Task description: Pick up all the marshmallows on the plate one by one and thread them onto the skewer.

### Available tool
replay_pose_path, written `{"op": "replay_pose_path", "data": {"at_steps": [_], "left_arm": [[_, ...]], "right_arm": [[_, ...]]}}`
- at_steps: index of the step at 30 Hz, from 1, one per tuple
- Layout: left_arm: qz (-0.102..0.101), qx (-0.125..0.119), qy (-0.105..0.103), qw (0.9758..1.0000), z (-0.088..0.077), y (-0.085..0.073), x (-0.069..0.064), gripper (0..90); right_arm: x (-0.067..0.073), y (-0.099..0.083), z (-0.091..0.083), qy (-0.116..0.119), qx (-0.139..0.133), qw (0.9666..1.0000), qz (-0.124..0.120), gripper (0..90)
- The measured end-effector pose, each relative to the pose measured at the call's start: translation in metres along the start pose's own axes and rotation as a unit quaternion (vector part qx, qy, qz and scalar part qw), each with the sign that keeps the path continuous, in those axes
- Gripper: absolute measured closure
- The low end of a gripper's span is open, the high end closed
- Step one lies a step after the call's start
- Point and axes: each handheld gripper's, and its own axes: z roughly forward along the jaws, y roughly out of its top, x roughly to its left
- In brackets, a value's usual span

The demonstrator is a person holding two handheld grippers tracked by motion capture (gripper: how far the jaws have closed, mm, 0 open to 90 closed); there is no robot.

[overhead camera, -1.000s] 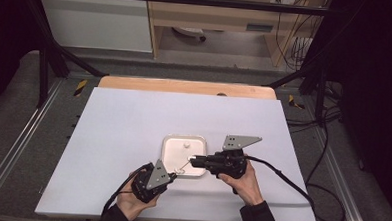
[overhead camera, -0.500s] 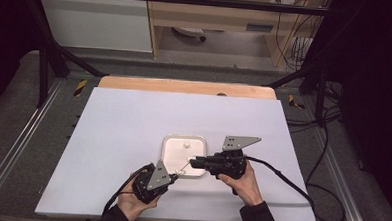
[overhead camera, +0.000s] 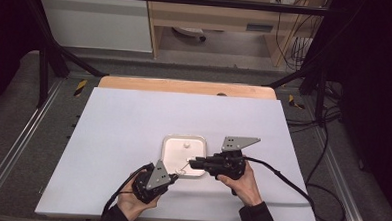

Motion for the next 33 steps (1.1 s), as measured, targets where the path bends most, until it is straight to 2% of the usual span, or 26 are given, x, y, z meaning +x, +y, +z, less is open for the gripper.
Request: {"op": "replay_pose_path", "data": {"at_steps": [16, 27, 33], "left_arm": [[0.000, -0.001, 0.002, 1.0000, -0.0017, 0.0023, 0.0005, 89.4], [-0.012, 0.004, -0.003, 0.9999, 0.0016, 0.0000, 0.0017, 89.4], [-0.008, 0.000, -0.001, 1.0000, -0.0009, 0.0022, 0.0006, 89.4]], "right_arm": [[0.0002, -0.0018, 0.0021, 0.000, 0.007, 1.0000, 0.001, 85.1], [0.0000, -0.0051, 0.0065, -0.001, 0.013, 0.9999, 0.003, 85.0], [-0.0002, -0.0056, 0.0065, 0.002, 0.010, 0.9999, 0.005, 85.0]]}}
